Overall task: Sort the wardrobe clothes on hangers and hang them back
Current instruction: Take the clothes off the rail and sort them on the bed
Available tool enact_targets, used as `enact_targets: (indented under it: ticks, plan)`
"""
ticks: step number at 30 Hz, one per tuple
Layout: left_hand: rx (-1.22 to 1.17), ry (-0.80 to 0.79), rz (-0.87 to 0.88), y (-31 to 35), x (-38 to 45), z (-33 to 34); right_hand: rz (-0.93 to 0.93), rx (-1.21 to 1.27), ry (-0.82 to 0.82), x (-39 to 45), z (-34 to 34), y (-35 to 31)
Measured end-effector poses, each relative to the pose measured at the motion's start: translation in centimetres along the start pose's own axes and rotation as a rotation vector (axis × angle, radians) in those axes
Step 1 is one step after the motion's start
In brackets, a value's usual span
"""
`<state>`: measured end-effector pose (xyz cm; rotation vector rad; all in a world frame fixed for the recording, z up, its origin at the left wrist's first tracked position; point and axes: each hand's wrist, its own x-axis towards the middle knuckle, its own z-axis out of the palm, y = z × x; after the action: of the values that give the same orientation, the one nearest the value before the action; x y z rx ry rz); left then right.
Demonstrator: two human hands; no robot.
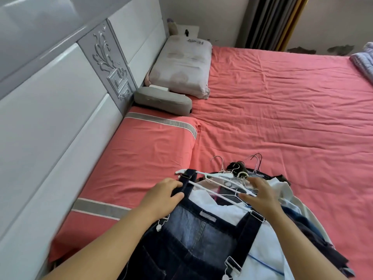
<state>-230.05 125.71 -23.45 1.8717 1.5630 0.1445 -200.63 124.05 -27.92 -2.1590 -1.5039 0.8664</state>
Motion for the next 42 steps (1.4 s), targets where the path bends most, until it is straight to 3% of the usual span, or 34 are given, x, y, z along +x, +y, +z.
enact_targets:
  ticks: [11,19,27,35,42]
  plan:
    - [-0.046,0.133,-0.093,-5.4,-14.5,-5.2,-0.325,0.009,-0.264,-13.3,8.2,-13.8]
    - [-0.123,0.320,-0.278,-14.8,-36.9,-6.2,-0.653,-0.040,-0.451,-31.0,15.8,-23.7]
    - [-0.210,0.485,-0.540,-21.2,-60.4,-2.3,-0.946,-0.079,-0.720,-49.0,24.7,-27.8]
    - [-0.303,0.775,-0.923,-22.8,-79.2,3.1,-1.201,-0.033,-1.046,-64.2,30.9,-31.4]
    - [-0.292,0.983,-1.165,-17.7,-89.3,5.9,-1.493,-0.134,-1.361,-74.2,30.9,-34.1]
